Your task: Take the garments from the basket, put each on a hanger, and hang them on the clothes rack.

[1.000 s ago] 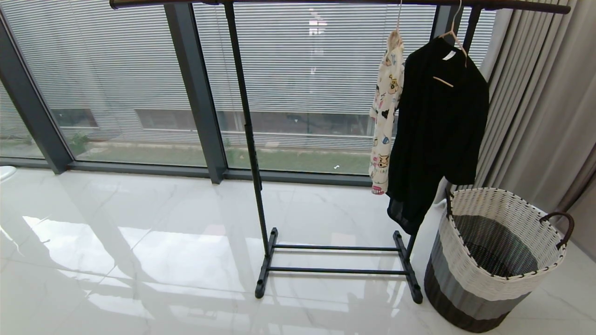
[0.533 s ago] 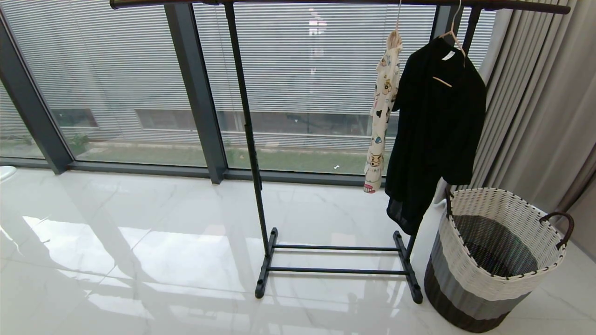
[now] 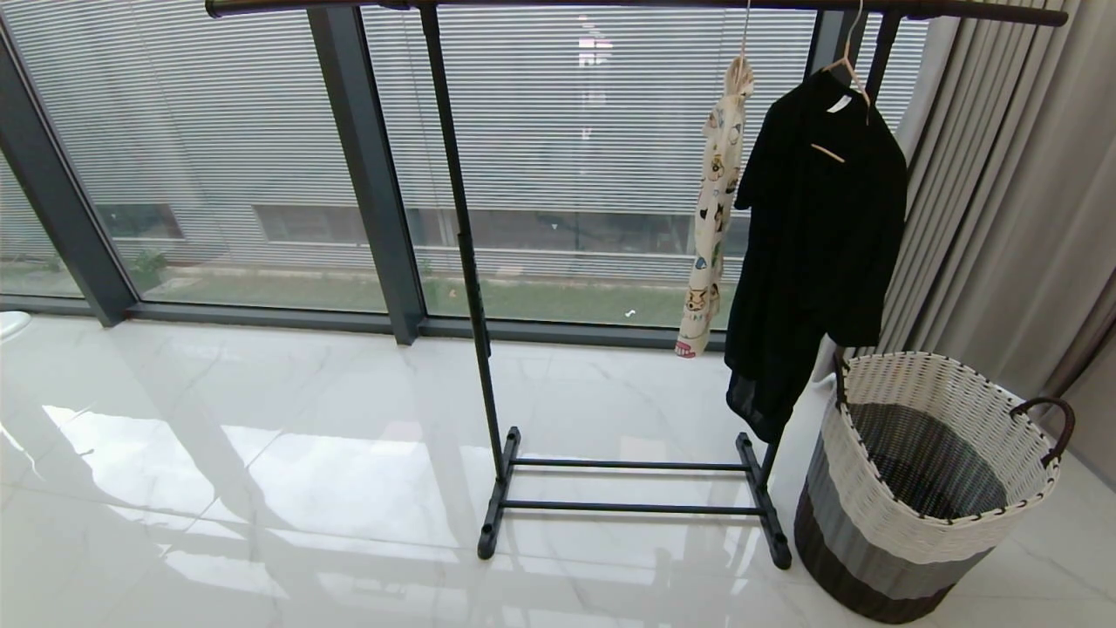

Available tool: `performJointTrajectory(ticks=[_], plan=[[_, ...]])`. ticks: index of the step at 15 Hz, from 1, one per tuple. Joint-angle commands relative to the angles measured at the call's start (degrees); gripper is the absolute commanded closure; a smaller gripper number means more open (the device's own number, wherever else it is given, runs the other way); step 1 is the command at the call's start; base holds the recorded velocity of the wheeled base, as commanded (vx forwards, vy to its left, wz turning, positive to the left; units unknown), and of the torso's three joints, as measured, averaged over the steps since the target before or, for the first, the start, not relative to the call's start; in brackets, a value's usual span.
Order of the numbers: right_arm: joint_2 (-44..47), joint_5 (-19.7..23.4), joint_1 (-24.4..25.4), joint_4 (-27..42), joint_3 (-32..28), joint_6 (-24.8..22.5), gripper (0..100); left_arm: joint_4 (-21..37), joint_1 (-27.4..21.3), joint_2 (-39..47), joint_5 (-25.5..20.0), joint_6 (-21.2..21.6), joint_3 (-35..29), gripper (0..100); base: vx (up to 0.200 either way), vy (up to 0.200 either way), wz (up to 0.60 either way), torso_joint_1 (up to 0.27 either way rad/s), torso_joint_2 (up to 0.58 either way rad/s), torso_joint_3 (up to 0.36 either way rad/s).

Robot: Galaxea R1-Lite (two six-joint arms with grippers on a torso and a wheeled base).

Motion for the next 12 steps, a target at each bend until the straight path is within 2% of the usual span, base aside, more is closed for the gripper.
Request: performJointTrajectory(ticks=[1,3,5,7,8,9,11,12], plan=[[0.3,0.1,1.1,-1.4,0.0,1.7,0,-1.2,0.0,0.3,-1.5,-3.4,0.0,0,0.000,0.000,0.00,0.000,0.00,0.000],[0.3,0.2,1.8,1.4,0.0,2.1,0,-1.2,0.0,0.3,-4.5,-5.9,0.0,0,0.000,0.000,0.00,0.000,0.00,0.000],[0.3,0.7,2.0,7.3,0.0,2.3,0,-0.2,0.0,0.4,-13.3,-6.0,0.0,0,0.000,0.000,0.00,0.000,0.00,0.000],[0.3,0.8,4.4,7.8,0.0,4.9,0,1.2,0.0,0.4,-21.6,-7.3,0.0,0,0.000,0.000,0.00,0.000,0.00,0.000],[0.3,0.8,4.5,7.8,0.0,4.9,0,1.2,0.0,0.4,-22.4,-7.3,0.0,0,0.000,0.000,0.00,0.000,0.00,0.000],[0.3,0.9,4.8,7.8,0.0,4.9,0,1.7,0.0,0.5,-28.1,-7.0,-0.1,0,0.000,0.000,0.00,0.000,0.00,0.000],[-0.9,1.0,9.8,7.8,0.0,5.0,0,3.9,-0.1,2.9,-31.7,-1.9,-0.6,0,0.000,0.000,0.00,0.000,0.00,0.000],[-1.3,1.1,12.4,7.8,0.0,5.0,0,4.1,-1.0,3.0,-33.5,-1.8,-0.7,0,0.000,0.000,0.00,0.000,0.00,0.000]])
